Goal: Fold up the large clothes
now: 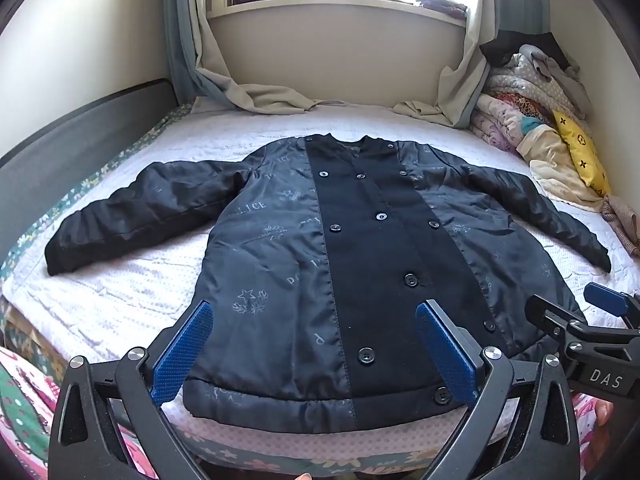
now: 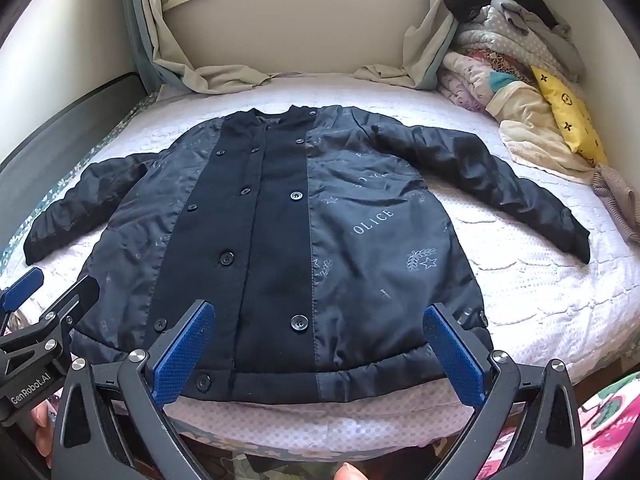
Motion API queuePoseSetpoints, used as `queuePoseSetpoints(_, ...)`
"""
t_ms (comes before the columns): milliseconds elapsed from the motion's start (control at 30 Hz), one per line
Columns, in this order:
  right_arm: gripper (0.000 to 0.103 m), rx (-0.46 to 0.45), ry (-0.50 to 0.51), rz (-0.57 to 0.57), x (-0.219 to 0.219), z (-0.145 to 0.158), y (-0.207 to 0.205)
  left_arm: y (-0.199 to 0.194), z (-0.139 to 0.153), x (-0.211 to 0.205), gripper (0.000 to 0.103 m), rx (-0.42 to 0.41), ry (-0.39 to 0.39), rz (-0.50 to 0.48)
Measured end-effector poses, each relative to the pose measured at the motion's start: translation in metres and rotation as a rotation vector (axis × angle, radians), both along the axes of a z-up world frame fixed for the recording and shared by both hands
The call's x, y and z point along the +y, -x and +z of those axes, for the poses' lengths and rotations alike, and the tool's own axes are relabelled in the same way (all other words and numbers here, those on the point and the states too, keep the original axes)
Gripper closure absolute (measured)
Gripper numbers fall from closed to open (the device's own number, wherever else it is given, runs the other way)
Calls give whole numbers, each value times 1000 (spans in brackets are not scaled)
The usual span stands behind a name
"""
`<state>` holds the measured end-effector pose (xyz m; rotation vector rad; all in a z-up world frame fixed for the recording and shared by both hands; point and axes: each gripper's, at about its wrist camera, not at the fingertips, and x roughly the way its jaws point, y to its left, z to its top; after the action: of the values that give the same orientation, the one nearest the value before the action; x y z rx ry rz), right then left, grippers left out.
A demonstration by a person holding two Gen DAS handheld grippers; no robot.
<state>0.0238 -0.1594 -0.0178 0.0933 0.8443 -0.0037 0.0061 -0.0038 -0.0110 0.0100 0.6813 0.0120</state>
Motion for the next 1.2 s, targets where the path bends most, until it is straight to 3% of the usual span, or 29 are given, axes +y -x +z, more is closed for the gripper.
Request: queuePoseSetpoints(1200,0,-24,-10,32,4,0,2,0,0,-9,0,-6,-15,-25)
